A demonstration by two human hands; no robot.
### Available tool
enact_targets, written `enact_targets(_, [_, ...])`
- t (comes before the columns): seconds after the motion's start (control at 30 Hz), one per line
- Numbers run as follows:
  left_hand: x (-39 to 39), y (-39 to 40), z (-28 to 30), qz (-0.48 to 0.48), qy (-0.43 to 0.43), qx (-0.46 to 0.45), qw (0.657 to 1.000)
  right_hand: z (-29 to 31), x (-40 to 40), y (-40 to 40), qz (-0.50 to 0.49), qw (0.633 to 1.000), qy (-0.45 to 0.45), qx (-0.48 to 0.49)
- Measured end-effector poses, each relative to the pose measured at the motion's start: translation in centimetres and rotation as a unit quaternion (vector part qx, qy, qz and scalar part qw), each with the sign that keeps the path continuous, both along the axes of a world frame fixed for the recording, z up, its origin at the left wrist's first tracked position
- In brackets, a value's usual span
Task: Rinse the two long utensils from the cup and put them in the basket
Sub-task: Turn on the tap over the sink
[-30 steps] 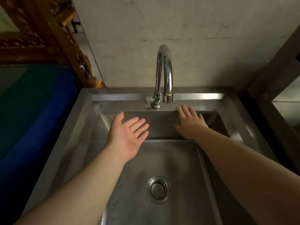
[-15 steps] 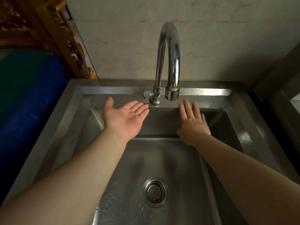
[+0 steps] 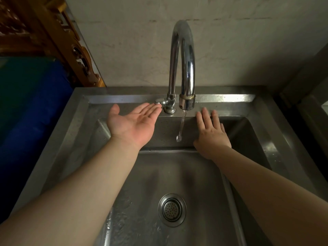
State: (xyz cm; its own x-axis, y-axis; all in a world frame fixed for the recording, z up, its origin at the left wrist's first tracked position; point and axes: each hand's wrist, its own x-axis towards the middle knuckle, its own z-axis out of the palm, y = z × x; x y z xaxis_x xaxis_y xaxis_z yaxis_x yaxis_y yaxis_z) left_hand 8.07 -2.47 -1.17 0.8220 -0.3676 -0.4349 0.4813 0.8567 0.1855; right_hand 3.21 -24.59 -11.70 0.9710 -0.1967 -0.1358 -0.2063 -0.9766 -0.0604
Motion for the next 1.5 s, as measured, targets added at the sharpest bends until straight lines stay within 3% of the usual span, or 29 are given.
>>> enact_targets(0.8, [0.7, -0.1, 0.1, 0.018, -0.014, -0.027, 0.999, -0.1, 0.1, -0.1, 0.005, 1.000, 0.007, -0.010])
enact_targets(0.9, [0.5, 0.1, 0.1, -0.014, -0.033, 0.022, 0.999, -0.1, 0.1, -0.1, 0.003, 1.000, 0.012, -0.008])
enact_targets(1.0, [-0.1, 0.6, 0.2, -0.060, -0.045, 0.157, 0.985, -0.2, 0.2, -0.2, 0.001, 1.000, 0.017, -0.006])
enact_targets(1.07, [-1.3, 1.2, 0.1, -0.078, -0.061, 0.313, 0.944, -0.2, 0.2, -0.2, 0.000, 1.000, 0.019, -0.007])
enact_targets(1.2, [-4.4, 2.6, -0.1, -0.072, -0.162, 0.560, 0.809, -0.6, 0.4, -0.2, 0.004, 0.999, 0.030, -0.010])
enact_targets(1.33, [-6.9, 4.4, -0.1, -0.053, -0.258, 0.679, 0.686, 0.8, 0.7, -0.5, 0.031, 0.997, 0.075, -0.001])
enact_targets(1.4, [-8.2, 5.2, 0.1, -0.058, -0.297, 0.703, 0.644, 1.7, -0.5, -0.4, 0.023, 0.995, 0.077, 0.052])
enact_targets(1.5, [-10.1, 6.5, 1.0, -0.078, -0.328, 0.727, 0.598, 2.5, -5.4, 1.0, -0.030, 0.991, -0.030, 0.130])
